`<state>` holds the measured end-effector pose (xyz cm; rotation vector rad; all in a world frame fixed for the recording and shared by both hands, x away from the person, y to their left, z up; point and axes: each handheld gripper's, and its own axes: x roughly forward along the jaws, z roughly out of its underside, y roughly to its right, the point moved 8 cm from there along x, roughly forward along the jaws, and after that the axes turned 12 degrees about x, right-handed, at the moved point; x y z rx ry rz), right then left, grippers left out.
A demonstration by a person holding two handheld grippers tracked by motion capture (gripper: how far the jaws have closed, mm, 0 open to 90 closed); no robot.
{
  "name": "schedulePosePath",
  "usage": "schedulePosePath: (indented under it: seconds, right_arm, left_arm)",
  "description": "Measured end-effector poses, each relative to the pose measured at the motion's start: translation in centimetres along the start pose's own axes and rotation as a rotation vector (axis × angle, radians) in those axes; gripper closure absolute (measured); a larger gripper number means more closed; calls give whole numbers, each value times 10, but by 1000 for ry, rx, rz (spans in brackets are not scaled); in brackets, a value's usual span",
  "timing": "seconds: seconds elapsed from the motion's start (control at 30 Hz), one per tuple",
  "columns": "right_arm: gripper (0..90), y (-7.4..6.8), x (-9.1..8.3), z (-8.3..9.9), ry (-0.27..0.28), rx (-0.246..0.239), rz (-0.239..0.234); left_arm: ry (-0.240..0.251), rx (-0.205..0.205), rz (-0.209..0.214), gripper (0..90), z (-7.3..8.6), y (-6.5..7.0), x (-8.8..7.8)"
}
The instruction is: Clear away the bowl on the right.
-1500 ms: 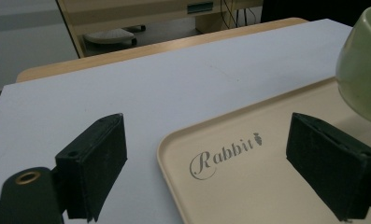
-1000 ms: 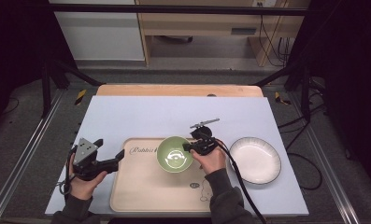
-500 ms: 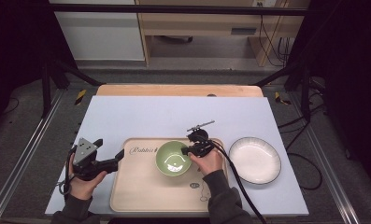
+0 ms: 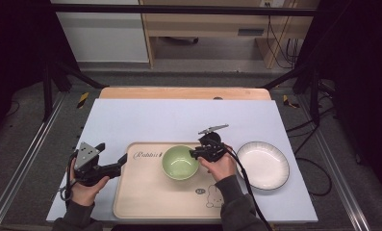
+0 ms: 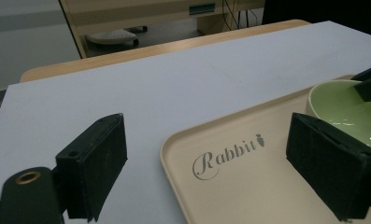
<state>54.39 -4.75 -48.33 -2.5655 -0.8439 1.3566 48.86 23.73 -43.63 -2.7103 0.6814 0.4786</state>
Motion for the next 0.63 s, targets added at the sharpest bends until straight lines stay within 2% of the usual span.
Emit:
schedulePosePath:
  seconds: [0.13, 0.23, 0.3, 0.5, 0.63]
  right_arm:
    - [427, -3, -19, -3, 84, -65, 1]
    - [267, -5, -33, -5, 178, -118, -7]
    - [207, -5, -43, -5, 245, -139, -3]
    - [133, 1, -72, -3, 408, -150, -17]
    - [124, 4, -82, 0, 456, -158, -7]
  left_arm:
    - [4, -6, -5, 121, 0, -1, 0]
    - [2, -6, -6, 120, 0, -2, 0]
    - [1, -5, -6, 120, 0, -2, 0]
    - [0, -10, -7, 119, 1, -3, 1]
    - [-2, -8, -8, 119, 2, -2, 1]
